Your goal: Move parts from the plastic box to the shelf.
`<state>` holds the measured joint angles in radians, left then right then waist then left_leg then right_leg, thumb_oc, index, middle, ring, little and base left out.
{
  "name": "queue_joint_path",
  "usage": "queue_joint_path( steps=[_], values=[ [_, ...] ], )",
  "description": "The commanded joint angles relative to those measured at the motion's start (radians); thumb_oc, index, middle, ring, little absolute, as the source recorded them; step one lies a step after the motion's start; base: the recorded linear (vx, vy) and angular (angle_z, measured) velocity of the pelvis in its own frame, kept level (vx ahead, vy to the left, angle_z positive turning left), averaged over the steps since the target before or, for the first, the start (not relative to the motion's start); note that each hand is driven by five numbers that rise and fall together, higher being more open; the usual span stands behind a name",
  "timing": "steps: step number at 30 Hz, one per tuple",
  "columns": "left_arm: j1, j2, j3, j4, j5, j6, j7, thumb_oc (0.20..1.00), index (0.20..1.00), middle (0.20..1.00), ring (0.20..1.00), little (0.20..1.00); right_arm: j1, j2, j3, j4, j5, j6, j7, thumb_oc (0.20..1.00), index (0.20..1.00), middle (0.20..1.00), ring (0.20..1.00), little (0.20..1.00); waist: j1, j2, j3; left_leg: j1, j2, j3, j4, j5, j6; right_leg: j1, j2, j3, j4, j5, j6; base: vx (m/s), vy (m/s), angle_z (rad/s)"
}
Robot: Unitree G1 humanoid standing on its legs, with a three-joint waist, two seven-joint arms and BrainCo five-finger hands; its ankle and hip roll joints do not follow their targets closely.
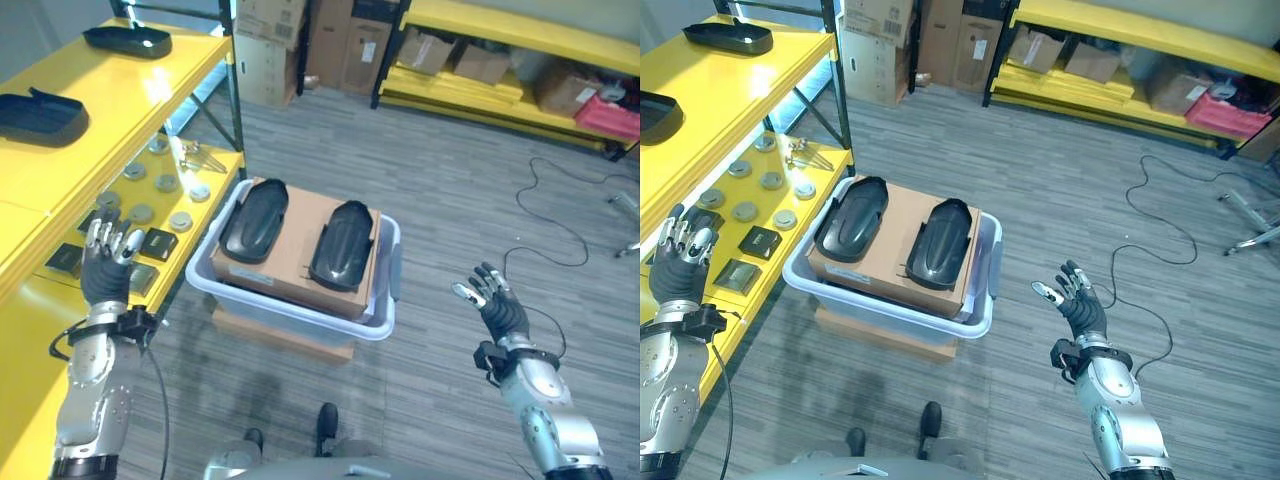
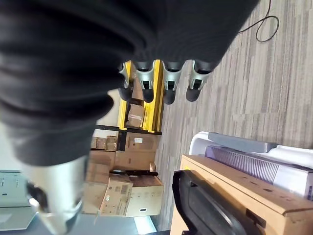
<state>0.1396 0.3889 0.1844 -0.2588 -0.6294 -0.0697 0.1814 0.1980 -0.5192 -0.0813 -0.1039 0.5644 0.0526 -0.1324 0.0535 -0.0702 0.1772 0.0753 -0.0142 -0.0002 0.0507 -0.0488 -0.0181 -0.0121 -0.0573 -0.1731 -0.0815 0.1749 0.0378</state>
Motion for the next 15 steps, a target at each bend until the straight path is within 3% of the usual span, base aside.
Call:
queue_joint_path(
  steps=[1,3,5,7,8,10,12,13,15],
  values=[
    [-0.018,0.042,0.021,-0.023,-0.033,-0.047,-0.006,1.000,1.000,1.000,1.000,1.000,-0.042,-0.031,-0.021,-0.045,0.026,-0.040,0.002,1.000,1.000,1.000,1.000,1.000,0.001,0.005,-0.026,-0.086,0.044,0.016,0.034,0.036,-0.027,0.049,-0.003,0.003,0.019,-0.107,0.065,0.02,-0.117,0.06],
    [-0.018,0.039,0.013,-0.011,-0.036,-0.060,0.008,1.000,1.000,1.000,1.000,1.000,-0.045,-0.036,-0.015,-0.036,0.022,-0.045,0.004,1.000,1.000,1.000,1.000,1.000,-0.006,-0.001,-0.014,-0.118,0.048,0.024,0.134,0.022,-0.026,0.045,-0.008,0.009,0.033,-0.113,0.054,0.01,-0.123,0.06],
    [-0.017,0.038,0.011,-0.006,-0.036,-0.059,0.007,1.000,1.000,1.000,1.000,1.000,-0.046,-0.040,-0.011,-0.027,0.015,-0.054,0.001,1.000,1.000,1.000,1.000,1.000,-0.007,-0.001,0.000,-0.165,0.055,0.018,0.231,0.043,-0.030,0.047,-0.003,0.014,0.042,-0.116,0.044,0.00,-0.098,0.14],
    [-0.007,0.037,0.023,0.014,-0.045,-0.066,-0.032,1.000,1.000,1.000,1.000,1.000,-0.059,-0.041,0.004,-0.002,0.011,-0.084,-0.017,1.000,1.000,1.000,1.000,1.000,0.003,0.005,0.050,-0.311,0.063,-0.023,0.490,0.130,-0.038,0.070,0.023,0.033,0.066,-0.124,0.012,0.02,-0.136,0.29],
    [-0.006,0.034,0.027,0.020,-0.042,-0.067,-0.042,1.000,1.000,1.000,1.000,1.000,-0.066,-0.038,0.009,0.004,0.012,-0.090,-0.022,1.000,1.000,1.000,1.000,1.000,0.006,0.010,0.055,-0.321,0.066,-0.024,0.472,0.135,-0.038,0.073,0.028,0.030,0.072,-0.128,0.011,0.12,0.024,0.08],
    [0.005,0.036,0.041,0.020,-0.063,-0.087,-0.059,1.000,1.000,1.000,1.000,1.000,-0.075,-0.026,0.012,0.004,-0.008,-0.100,-0.033,1.000,1.000,1.000,1.000,1.000,0.009,0.032,0.055,-0.270,0.064,-0.010,0.206,0.143,-0.041,0.085,0.029,0.024,0.086,-0.150,0.029,0.18,0.199,-0.35],
    [0.001,0.033,0.038,0.014,-0.055,-0.103,-0.047,1.000,1.000,1.000,1.000,1.000,-0.058,-0.027,0.001,-0.011,-0.016,-0.092,-0.045,1.000,1.000,1.000,1.000,1.000,0.000,0.041,0.050,-0.236,0.078,0.012,0.105,0.180,-0.045,0.098,0.019,0.017,0.083,-0.155,0.035,0.17,0.214,-0.52],
    [-0.007,0.034,0.031,0.020,-0.054,-0.112,-0.039,1.000,1.000,1.000,1.000,1.000,-0.055,-0.029,-0.001,-0.017,-0.019,-0.084,-0.059,1.000,1.000,1.000,1.000,1.000,-0.005,0.040,0.046,-0.214,0.078,0.029,0.077,0.160,-0.036,0.097,0.011,0.013,0.086,-0.156,0.037,0.16,0.250,-0.44],
    [-0.036,0.047,0.015,0.020,-0.076,-0.116,-0.002,1.000,1.000,1.000,1.000,1.000,-0.039,-0.033,-0.007,-0.019,-0.007,-0.108,-0.085,1.000,1.000,1.000,1.000,1.000,-0.008,0.047,0.043,-0.167,0.062,-0.003,0.026,0.126,-0.034,0.081,-0.021,0.000,0.103,-0.161,0.060,0.12,0.229,0.27]
  ],
)
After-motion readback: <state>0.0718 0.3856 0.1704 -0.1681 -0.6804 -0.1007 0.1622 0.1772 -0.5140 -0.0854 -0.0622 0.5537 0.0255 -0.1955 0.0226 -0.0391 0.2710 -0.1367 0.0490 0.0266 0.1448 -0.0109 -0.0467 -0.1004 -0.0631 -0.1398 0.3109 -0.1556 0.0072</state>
